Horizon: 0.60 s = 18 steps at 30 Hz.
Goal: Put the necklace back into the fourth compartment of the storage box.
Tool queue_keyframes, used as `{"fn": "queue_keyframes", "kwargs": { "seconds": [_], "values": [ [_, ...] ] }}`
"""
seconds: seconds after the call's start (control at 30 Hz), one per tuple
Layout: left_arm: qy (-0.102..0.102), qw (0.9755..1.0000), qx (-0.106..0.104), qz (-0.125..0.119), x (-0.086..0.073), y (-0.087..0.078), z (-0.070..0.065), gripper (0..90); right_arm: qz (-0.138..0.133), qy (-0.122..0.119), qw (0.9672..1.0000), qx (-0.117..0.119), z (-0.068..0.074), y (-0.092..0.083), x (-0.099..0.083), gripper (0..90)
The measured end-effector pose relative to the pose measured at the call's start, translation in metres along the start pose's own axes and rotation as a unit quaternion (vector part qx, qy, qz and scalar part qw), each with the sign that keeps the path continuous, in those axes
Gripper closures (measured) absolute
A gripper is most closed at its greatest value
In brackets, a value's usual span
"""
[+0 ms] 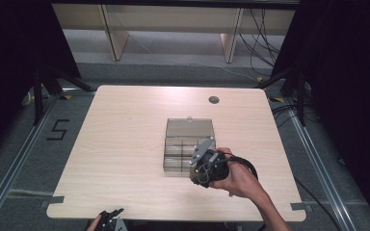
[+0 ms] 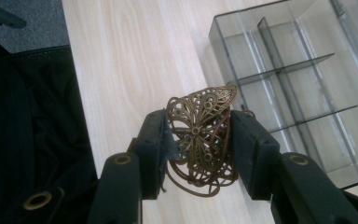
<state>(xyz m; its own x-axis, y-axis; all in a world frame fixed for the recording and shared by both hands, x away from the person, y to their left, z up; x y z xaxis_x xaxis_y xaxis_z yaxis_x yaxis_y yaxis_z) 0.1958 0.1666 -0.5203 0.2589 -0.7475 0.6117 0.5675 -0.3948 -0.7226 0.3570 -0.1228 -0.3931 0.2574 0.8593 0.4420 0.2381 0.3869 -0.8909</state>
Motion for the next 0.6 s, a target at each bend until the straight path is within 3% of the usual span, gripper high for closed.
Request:
{"fn": "queue_keyframes", "kwargs": {
  "seconds": [0.6],
  "values": [
    [-0.005, 1.0, 0.001, -0.003, 0.001, -0.001, 0.001, 15.8, 0.017, 0.015, 0.9997, -0.006, -0.035, 0.01, 0.039, 58.8]
  ]
}}
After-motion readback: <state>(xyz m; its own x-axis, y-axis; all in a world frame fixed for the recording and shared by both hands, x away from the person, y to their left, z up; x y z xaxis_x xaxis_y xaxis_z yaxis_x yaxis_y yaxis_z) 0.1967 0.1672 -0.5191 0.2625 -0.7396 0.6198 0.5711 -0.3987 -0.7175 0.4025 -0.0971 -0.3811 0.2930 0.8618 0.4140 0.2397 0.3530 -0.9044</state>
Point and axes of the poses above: each handheld gripper's, and its own axes: y roughly forward along the jaws, x roughly out of its top, z roughly to its left, the point moved 1 cm from there along y, roughly forward along the jaws, and after that the axes turned 4 degrees about -x, right-handed, at the moved point
